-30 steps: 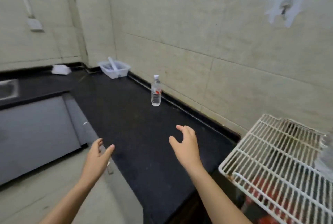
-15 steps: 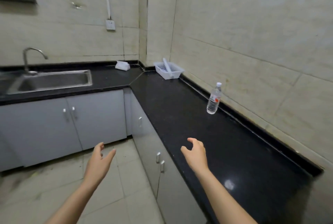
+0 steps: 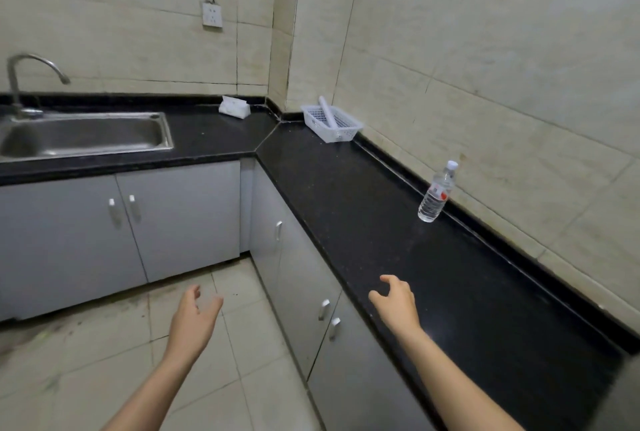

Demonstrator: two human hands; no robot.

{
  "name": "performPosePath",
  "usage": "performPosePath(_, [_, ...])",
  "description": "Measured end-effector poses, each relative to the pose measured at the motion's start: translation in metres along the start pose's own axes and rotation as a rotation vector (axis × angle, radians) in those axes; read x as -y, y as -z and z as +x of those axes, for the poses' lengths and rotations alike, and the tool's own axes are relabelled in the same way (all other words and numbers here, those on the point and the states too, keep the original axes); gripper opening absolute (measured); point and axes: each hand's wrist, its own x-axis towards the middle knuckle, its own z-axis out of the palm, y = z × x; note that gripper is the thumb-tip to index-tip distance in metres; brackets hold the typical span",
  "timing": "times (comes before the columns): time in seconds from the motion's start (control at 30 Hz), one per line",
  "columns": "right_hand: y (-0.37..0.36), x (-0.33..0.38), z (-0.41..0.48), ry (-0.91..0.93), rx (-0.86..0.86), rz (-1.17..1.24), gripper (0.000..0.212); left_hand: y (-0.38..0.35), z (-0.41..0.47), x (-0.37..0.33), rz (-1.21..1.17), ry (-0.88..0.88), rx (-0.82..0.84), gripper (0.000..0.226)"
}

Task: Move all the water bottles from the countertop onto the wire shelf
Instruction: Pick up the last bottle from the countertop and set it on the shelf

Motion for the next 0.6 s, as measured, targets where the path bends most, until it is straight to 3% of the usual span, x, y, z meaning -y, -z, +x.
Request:
performPosePath(0.17, [0.022,-0.011,0.076,-0.064,-0.087,0.0,0.047,-0.052,0.042,-0.024,0.029,-0.01,0.052,0.055])
performPosePath(0.4, [0.062,-0.023,0.216,-0.137,-0.23,0.139,0.049,-0.167,0.131,-0.103,0.121,-0.184,0.15,0.055])
performPosePath(0.6, [0.102,-0.044,0.3,-0.24,-0.305,0.224,0.052,-0.259,0.182,-0.15,0.216,-0.221,0.306,0.057])
